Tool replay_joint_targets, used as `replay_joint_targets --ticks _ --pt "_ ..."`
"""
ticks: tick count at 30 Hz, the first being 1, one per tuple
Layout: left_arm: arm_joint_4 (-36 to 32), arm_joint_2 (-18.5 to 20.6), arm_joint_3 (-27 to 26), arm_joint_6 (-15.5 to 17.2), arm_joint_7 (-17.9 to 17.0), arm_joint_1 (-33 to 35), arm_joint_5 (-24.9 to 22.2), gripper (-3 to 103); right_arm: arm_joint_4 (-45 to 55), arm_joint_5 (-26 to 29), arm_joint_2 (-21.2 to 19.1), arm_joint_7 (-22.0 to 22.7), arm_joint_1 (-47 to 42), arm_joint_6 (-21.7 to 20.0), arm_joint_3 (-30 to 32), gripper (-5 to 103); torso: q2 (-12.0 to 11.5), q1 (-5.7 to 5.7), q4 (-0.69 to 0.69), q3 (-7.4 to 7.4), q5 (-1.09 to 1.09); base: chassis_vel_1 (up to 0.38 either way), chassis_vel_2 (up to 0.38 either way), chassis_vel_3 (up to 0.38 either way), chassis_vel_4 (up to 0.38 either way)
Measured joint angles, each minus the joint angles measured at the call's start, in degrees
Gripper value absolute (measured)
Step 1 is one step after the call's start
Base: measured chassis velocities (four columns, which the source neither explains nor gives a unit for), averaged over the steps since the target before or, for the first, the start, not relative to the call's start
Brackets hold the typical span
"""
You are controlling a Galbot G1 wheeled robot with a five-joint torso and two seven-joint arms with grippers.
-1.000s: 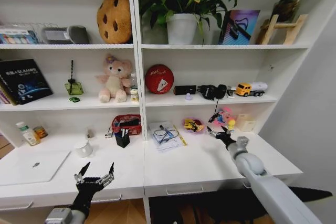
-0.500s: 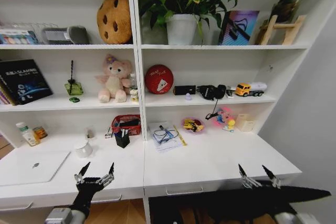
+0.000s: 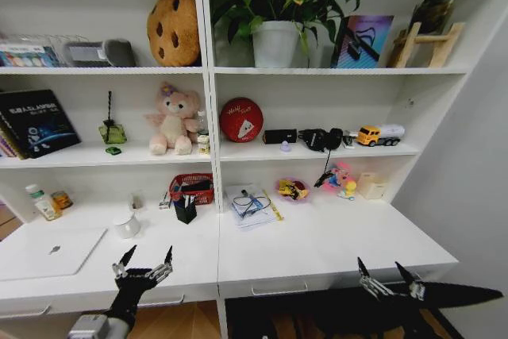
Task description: Organize the objects on the table.
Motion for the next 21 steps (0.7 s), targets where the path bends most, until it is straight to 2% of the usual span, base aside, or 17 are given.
replay_joint_targets --ticks 11,21 --pt "0.0 0.0 0.0 0.0 0.0 0.0 0.0 100 -0.2 0.1 -0.1 0.0 0.2 -0.2 -0.1 100 0.0 0.0 0.0 0.0 0.01 0.032 0.044 -0.044 -0.032" --pt "0.0 0.0 0.0 0.0 0.0 0.0 0.0 100 -0.3 0.2 -0.2 0.0 0.3 -0.2 -0.2 100 0.0 0.0 -0.01 0.0 -0.03 0.201 0.213 -0.201 -0.195"
